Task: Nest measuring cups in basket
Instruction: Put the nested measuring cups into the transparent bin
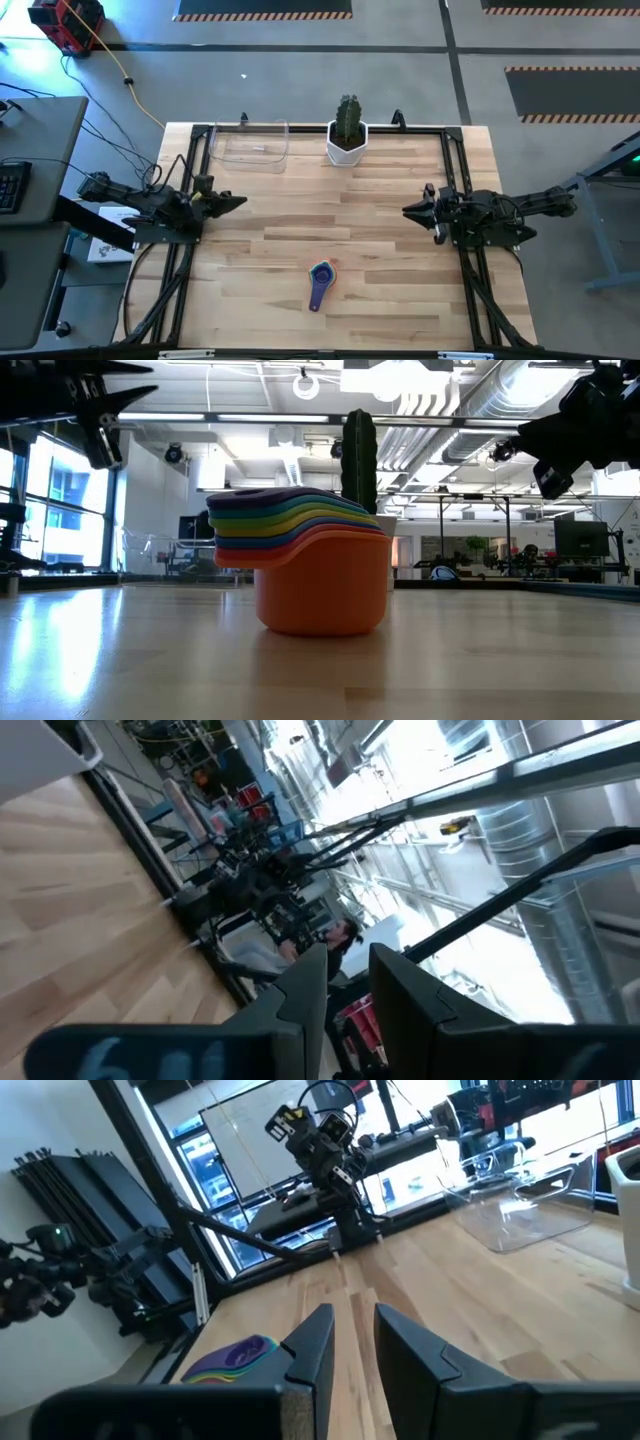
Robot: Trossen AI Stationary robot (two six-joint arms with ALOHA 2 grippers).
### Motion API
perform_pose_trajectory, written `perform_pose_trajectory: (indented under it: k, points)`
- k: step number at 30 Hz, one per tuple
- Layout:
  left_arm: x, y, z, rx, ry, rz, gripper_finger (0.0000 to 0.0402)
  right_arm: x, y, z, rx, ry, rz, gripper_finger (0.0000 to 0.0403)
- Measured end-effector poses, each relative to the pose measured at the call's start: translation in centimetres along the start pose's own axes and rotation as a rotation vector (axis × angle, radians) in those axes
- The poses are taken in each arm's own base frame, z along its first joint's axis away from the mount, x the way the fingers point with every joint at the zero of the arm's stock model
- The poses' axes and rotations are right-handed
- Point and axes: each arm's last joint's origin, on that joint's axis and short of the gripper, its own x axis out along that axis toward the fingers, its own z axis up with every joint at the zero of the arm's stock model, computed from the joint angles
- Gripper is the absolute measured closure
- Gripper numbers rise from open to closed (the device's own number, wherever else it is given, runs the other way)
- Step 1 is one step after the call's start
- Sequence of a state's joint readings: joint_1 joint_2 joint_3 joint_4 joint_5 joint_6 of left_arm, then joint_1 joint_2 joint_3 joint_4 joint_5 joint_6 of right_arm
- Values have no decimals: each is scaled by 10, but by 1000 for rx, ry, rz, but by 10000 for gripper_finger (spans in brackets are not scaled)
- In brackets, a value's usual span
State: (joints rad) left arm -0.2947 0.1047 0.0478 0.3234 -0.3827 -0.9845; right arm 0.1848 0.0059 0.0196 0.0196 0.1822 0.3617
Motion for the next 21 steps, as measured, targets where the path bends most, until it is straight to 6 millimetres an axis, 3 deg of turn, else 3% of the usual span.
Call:
perform_pose_trajectory:
  k: [12,21]
  points:
    - [2,-38,26,73,-87,-45,332,0,0,0,3,1,0,336]
    - [24,-75,41,56,-32,72,332,0,0,0,3,2,1,336]
